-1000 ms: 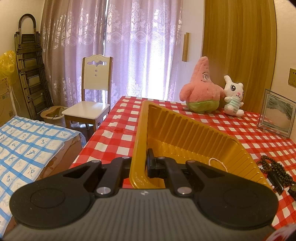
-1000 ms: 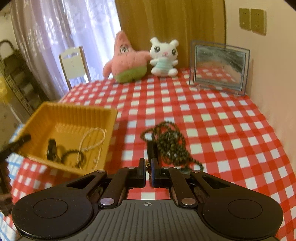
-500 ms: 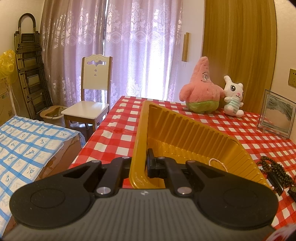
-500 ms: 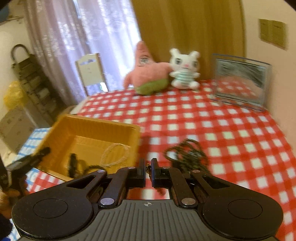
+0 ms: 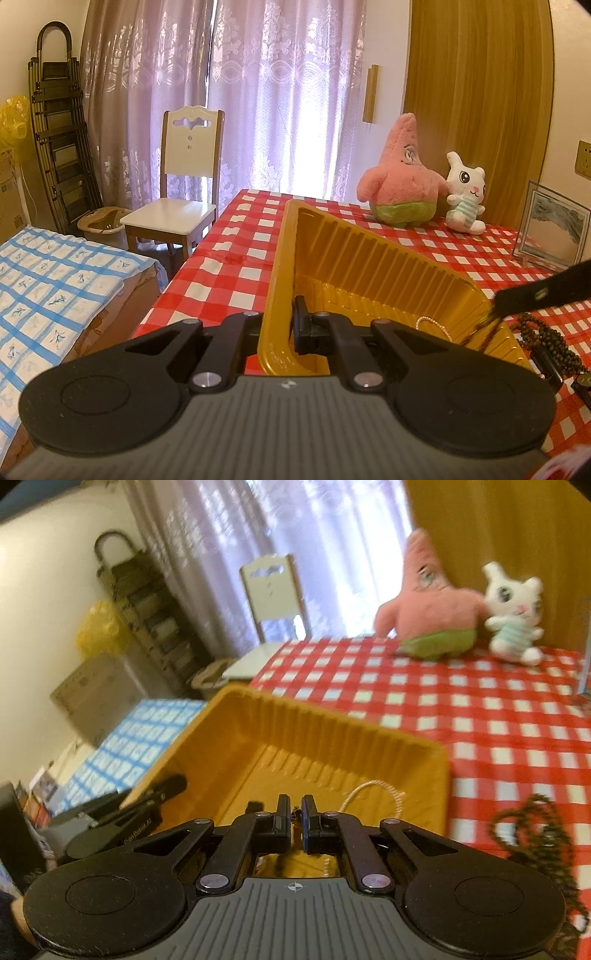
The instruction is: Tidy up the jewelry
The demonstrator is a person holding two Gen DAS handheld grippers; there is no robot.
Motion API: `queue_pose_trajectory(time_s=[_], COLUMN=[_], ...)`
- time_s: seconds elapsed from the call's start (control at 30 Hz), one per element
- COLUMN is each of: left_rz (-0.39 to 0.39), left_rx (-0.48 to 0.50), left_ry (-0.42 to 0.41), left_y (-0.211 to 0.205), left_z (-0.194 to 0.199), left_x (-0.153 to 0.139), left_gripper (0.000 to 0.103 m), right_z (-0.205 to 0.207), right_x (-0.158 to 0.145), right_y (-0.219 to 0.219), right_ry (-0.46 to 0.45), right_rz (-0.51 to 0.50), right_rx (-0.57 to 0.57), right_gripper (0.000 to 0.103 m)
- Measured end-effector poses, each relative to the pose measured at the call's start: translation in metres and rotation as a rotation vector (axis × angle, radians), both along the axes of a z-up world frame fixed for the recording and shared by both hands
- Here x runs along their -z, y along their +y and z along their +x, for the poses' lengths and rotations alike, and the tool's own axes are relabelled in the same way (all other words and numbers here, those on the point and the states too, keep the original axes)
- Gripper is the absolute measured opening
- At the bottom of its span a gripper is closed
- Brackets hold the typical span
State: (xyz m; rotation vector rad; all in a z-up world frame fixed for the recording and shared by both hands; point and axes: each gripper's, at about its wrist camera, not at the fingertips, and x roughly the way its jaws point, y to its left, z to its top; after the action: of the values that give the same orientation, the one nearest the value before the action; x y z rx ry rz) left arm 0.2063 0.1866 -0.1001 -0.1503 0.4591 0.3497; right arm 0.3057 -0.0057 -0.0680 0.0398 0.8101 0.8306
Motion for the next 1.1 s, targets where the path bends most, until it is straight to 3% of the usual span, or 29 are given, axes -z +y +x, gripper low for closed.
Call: queue_pose_trajectory(time_s=[0.13,0.3,0.37,0.4,0.43,0.6,0.73,1.1], left_rz=[-0.006,-0.009,-0.008,-0.008,-0.009,-0.008,-0.004,0.007], left_rx=[-0.002,-0.002,-0.003,-0.003,-0.003,-0.003,-0.003,-0.004], left_ry=[0.005,0.008,0.008,0.008,0.007,0.003,0.000,0.001], left_y=[0.000,-0.001,0.000,0.001,0.001,0.002,0.004,0.005], left_z=[0.003,0.004,0.004,0.004,0.004,0.005,0.004,0.004], left_x=[0.002,0.003,0.003,0.004,0.004,0.005,0.005,0.004], left_gripper=[0.006,0.006,0.006,0.006,0.006,0.006,0.006,0.006], right_z=[0.009,0.018,0.018,0.019,0.020,0.025,0.020,-0.006], right_x=[0.017,0.017,0.010,0.006,0.003,-0.007,-0.009,0.031], right_y=[0.017,0.012,0.005,0.000,-0.008,-0.058,-0.107,-0.244], right_ry=[0.022,0.034,0.017,0.012,0.006,0.002,-0.017,0.063], right_rz=[-0.023,0.028,0.057,0.069,0.086,0.120,0.093,-0.128], right_rx=[-0.010,-0.005,0.015,0.031,0.056,0.160,0.265,0.517], right_gripper=[0.006,0.010,0.027,0.041,0.047,0.048,0.048,0.048])
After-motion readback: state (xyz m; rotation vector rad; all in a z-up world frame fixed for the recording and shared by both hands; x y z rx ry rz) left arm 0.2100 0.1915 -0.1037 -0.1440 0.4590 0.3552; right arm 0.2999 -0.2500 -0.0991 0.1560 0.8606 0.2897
